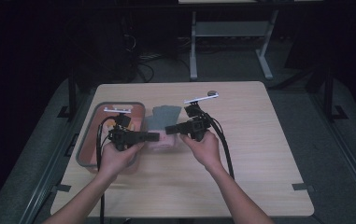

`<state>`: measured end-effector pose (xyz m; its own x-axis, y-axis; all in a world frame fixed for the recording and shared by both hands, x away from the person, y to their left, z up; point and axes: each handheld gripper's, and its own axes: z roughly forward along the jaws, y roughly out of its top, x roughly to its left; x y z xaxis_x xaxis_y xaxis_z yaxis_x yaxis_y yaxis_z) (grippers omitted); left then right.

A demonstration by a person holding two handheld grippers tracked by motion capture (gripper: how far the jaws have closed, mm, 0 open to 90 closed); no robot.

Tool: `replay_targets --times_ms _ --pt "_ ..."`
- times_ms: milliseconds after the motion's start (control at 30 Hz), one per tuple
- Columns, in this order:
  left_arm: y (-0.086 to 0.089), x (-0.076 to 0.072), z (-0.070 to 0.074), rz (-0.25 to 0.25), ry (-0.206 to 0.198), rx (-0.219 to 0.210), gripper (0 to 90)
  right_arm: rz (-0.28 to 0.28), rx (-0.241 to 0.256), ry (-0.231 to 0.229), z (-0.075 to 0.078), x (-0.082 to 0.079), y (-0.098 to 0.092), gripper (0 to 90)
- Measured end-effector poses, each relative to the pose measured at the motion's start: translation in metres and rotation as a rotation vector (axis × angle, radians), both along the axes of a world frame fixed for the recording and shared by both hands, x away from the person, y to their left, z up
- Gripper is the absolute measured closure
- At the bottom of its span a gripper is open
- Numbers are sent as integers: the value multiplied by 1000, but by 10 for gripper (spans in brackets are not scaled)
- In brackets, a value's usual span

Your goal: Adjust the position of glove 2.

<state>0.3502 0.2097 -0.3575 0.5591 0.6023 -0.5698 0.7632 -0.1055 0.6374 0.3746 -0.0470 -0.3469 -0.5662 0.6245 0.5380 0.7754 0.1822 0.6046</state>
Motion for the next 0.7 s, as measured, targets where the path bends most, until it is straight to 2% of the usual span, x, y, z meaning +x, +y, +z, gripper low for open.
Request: replay_targets --times_ms 700 --pt "46 -10 9 61 -19 9 580 51 22 -20 6 6 48 684"
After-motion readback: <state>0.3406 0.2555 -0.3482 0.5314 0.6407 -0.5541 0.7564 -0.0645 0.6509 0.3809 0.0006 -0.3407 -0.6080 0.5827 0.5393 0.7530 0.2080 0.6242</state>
